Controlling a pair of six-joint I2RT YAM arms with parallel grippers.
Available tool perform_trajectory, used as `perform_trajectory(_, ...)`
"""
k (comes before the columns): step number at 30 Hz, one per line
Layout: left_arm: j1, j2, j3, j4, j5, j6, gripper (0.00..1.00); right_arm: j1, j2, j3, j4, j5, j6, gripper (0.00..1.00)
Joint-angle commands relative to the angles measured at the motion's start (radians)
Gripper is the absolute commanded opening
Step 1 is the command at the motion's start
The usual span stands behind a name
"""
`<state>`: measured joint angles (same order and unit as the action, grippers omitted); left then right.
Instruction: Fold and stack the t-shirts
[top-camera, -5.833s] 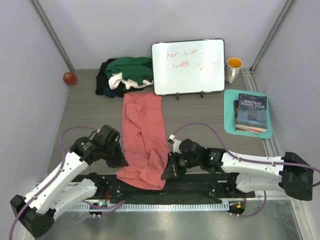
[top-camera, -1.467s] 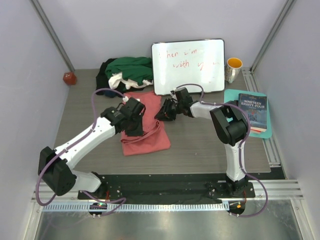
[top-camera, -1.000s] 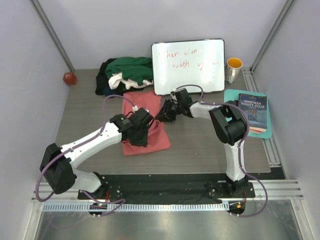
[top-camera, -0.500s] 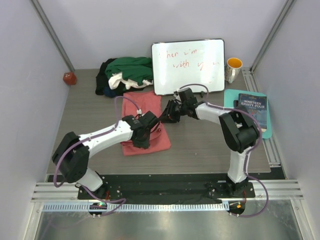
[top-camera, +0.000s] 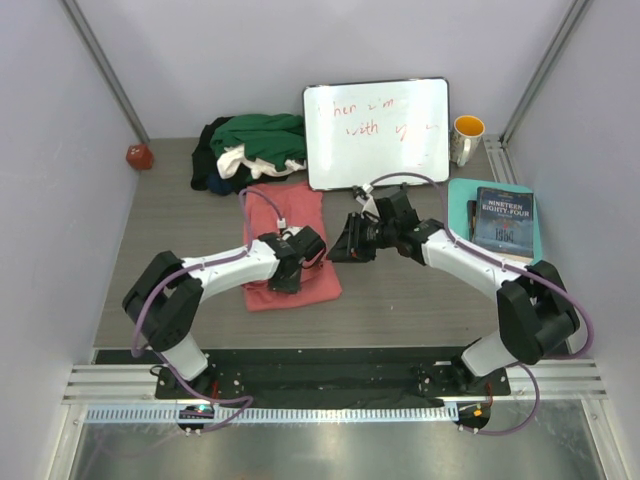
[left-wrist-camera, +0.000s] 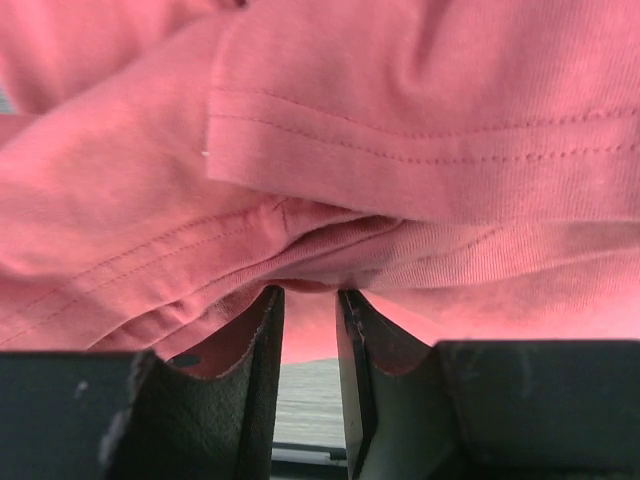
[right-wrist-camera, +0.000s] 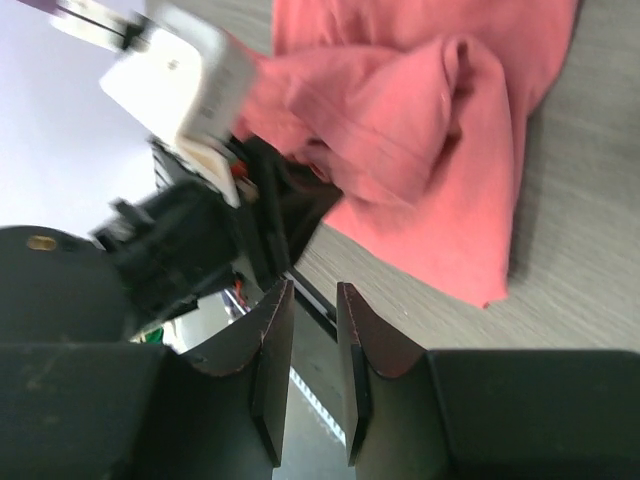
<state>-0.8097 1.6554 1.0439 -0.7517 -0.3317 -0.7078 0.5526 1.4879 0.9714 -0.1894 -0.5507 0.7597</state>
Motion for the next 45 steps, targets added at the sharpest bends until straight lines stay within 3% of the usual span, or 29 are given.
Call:
perform_trajectory(1,0.004,-0.028,0.056,0.006,-0.124,-0.025,0.29,0.033,-0.021,-0.013,-0.028,0.003,-0.040,0.29)
perform_trajectory(12,0.089,-0.026,0.128,-0.009,-0.133,0.013,0.29,0.112,0.044,-0.017,-0.028,0.024,-0.069,0.27)
perform_trajectory(23,0.145,0.084,0.228,0.017,-0.115,0.024,0.29,0.167,0.117,-0.007,-0.009,0.083,-0.118,0.25)
perform_trajectory(37,0.248,0.236,0.406,0.017,-0.154,0.045,0.30,0.187,0.337,0.128,0.013,0.141,-0.181,0.23)
perform_trajectory(45,0.307,0.314,0.473,0.049,-0.104,0.059,0.33,0.202,0.341,0.096,0.004,0.159,-0.175,0.23)
